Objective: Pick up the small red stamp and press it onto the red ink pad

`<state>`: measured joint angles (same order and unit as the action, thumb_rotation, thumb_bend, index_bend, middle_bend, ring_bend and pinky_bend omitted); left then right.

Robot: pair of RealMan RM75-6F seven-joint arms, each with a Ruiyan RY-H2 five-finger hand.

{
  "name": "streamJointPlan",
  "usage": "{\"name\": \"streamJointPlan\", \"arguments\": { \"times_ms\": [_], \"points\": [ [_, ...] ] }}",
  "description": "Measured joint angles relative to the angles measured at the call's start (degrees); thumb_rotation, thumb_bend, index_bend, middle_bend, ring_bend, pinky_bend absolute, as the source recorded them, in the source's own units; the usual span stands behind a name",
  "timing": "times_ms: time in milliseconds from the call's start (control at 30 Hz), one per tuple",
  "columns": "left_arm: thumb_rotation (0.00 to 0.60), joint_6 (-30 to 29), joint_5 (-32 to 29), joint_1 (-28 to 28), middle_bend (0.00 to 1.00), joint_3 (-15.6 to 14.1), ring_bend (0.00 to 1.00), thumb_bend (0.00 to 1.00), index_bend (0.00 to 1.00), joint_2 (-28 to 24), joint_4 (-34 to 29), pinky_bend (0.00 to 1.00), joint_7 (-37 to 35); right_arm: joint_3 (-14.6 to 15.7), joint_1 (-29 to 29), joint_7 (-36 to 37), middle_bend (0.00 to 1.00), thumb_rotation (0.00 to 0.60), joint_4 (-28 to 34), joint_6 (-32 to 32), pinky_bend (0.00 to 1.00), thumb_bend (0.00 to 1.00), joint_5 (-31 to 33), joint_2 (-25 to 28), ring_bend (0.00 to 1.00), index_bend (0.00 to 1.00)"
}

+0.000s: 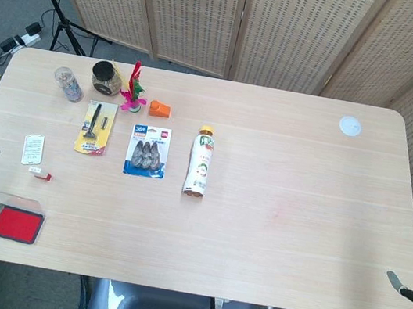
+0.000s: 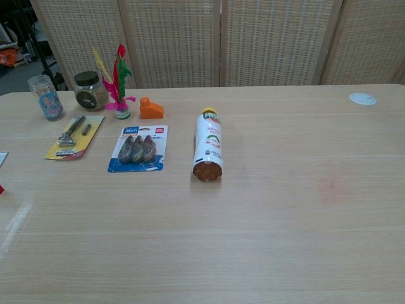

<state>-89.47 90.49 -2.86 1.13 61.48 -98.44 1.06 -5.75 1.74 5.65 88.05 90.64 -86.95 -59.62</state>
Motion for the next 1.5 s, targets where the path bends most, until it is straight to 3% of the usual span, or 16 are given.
{"name": "streamJointPlan", "arguments": {
  "times_ms": [467, 500, 533, 567, 600, 633, 667, 733, 933, 1067, 1233, 1500],
  "points": [
    [0.6, 0.3, -0.1, -0.2, 0.02, 0.1, 0.0, 0.21, 0.0, -0.1, 0.3, 0.0, -0.6, 0.0, 0.0, 1.6, 0.0, 0.6, -0.4, 0.1, 0.0, 0.0, -0.2, -0.1, 0.0, 0.0],
    [0.6, 0.7, -0.3, -0.4, 0.08, 0.2, 0.03, 0.21, 0.0, 0.0, 0.6, 0.01, -0.8, 0.0, 0.0, 1.8, 0.0, 0.6, -0.3, 0.1, 0.0, 0.0, -0.2, -0.1, 0.0, 0.0],
    [0.6, 1.0, -0.6, -0.5, 0.23, 0.3, 0.14, 0.21, 0.0, 0.1, 0.8, 0.08, -0.9, 0.0, 0.0, 1.9, 0.0, 0.6, -0.3, 0.1, 0.0, 0.0, -0.2, -0.1, 0.0, 0.0],
    [0.6, 1.5, -1.0, -0.7, 0.44, 0.5, 0.3, 0.21, 0.0, 0.2, 1.0, 0.22, -1.0, 0.0, 0.1, 1.9, 0.0, 0.6, -0.3, 0.1, 0.0, 0.0, -0.2, 0.0, 0.0, 0.0],
    [0.6, 2.2, -1.7, -1.0, 0.59, 0.6, 0.44, 0.21, 0.0, 0.4, 1.3, 0.34, -1.2, 0.0, 0.1, 2.0, 0.0, 0.6, -0.2, 0.1, 0.0, 0.0, -0.3, 0.0, 0.0, 0.0],
    [0.6, 3.0, -2.4, -1.3, 0.77, 0.8, 0.63, 0.21, 0.0, 0.5, 1.6, 0.54, -1.4, 0.0, 0.0, 2.1, 0.0, 0.6, -0.2, 0.1, 0.0, 0.0, -0.3, 0.0, 0.0, 0.0],
    [0.6, 3.8, -3.2, -1.6, 0.89, 1.1, 0.77, 0.21, 0.0, 0.6, 1.9, 0.7, -1.6, 0.0, 0.0, 2.2, 0.0, 0.6, -0.2, 0.2, 0.0, 0.0, -0.3, 0.0, 0.0, 0.0],
    [0.6, 5.9, -4.9, -2.6, 0.99, 1.7, 0.9, 0.21, 0.0, 1.0, 2.7, 0.87, -2.3, -0.1, 0.0, 2.4, 0.0, 0.6, -0.2, 0.1, 0.0, 0.0, -0.2, 0.0, 0.0, 0.0],
    [0.6, 13.7, -10.4, -5.8, 1.0, 3.2, 0.93, 0.22, 0.02, 1.4, 3.7, 0.9, -2.4, -0.4, 0.3, 2.7, 0.0, 0.6, -0.4, -0.6, 0.0, 0.0, 0.6, -0.3, 0.0, 0.0],
    [0.6, 20.5, -14.0, -9.5, 1.0, 4.7, 0.94, 0.22, 0.17, 1.4, 4.4, 0.9, -2.2, -0.5, 0.5, 2.7, 0.0, 0.6, -0.4, -0.7, 0.0, 0.0, 0.8, -0.5, 0.0, 0.0],
    [0.6, 28.8, -17.5, -14.5, 1.0, 6.6, 0.96, 0.25, 0.28, 1.8, 7.5, 0.95, -3.5, -0.7, 0.7, 2.8, 0.0, 0.6, -0.6, -1.3, 0.0, 0.0, 1.4, -0.5, 0.0, 0.0],
    [0.6, 39.4, -21.8, -20.9, 1.0, 7.8, 0.96, 0.25, 0.42, 4.5, 14.3, 0.96, -5.0, -0.9, 0.9, 2.8, 0.0, 0.6, -0.9, -2.1, 0.0, 0.0, 2.1, -0.8, 0.0, 0.0]
  ]
}}
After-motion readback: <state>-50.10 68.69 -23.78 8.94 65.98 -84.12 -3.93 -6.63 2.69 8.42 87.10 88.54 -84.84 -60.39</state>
